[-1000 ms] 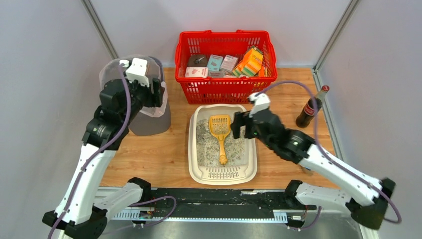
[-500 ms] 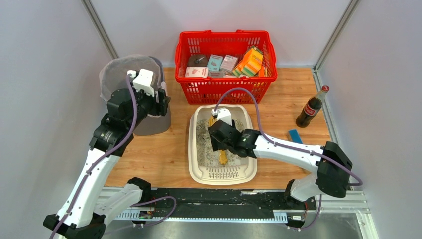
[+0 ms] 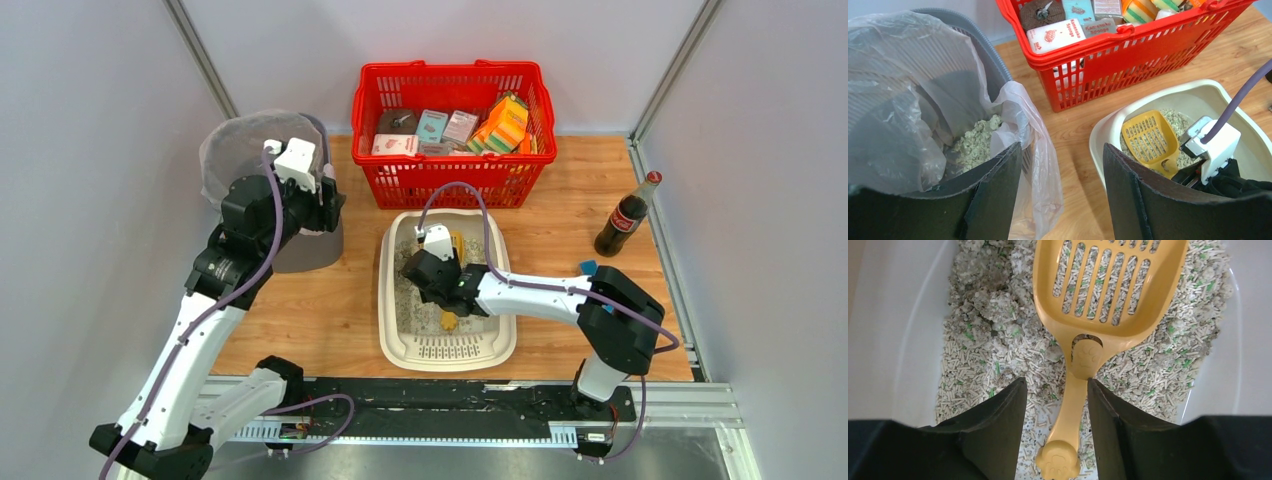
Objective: Clean the litter box
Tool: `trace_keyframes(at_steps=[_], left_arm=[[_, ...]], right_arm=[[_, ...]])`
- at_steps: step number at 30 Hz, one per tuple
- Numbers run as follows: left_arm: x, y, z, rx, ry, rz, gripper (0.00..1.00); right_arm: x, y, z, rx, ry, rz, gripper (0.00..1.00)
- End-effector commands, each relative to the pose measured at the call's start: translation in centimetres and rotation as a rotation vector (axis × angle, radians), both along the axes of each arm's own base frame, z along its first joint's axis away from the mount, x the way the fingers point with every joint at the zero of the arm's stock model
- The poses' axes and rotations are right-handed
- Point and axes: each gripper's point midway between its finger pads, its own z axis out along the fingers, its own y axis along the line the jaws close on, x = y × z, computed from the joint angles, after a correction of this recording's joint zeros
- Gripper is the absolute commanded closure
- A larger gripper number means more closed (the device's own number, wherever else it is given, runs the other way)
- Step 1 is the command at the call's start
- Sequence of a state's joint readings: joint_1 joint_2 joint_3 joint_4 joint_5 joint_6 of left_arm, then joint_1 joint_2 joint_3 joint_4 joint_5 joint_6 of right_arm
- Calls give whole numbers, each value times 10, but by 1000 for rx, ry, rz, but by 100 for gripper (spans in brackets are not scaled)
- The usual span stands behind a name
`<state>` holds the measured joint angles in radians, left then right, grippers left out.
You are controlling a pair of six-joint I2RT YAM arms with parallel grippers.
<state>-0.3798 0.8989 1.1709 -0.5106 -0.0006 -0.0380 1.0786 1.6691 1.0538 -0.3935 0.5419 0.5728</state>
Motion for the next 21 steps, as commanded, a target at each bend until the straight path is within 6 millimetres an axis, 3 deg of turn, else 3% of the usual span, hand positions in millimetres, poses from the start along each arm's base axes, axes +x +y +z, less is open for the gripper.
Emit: trace_keyframes(at_steps=[1,6,14,21], left_arm=[[3,-5,8,-7,-36,-25,32],[5,-5,6,2,-28,-21,32],[6,-4,5,11,-35,-17,32],[7,-4,5,9,-34,-17,32]], right_arm=[[9,-8,12,50,-63,-83,48],[8,-12,-10,29,-9,-99,50],[19,-4,-9,25,-44,-103,56],[19,-8,-23,-11,-31,-121,60]])
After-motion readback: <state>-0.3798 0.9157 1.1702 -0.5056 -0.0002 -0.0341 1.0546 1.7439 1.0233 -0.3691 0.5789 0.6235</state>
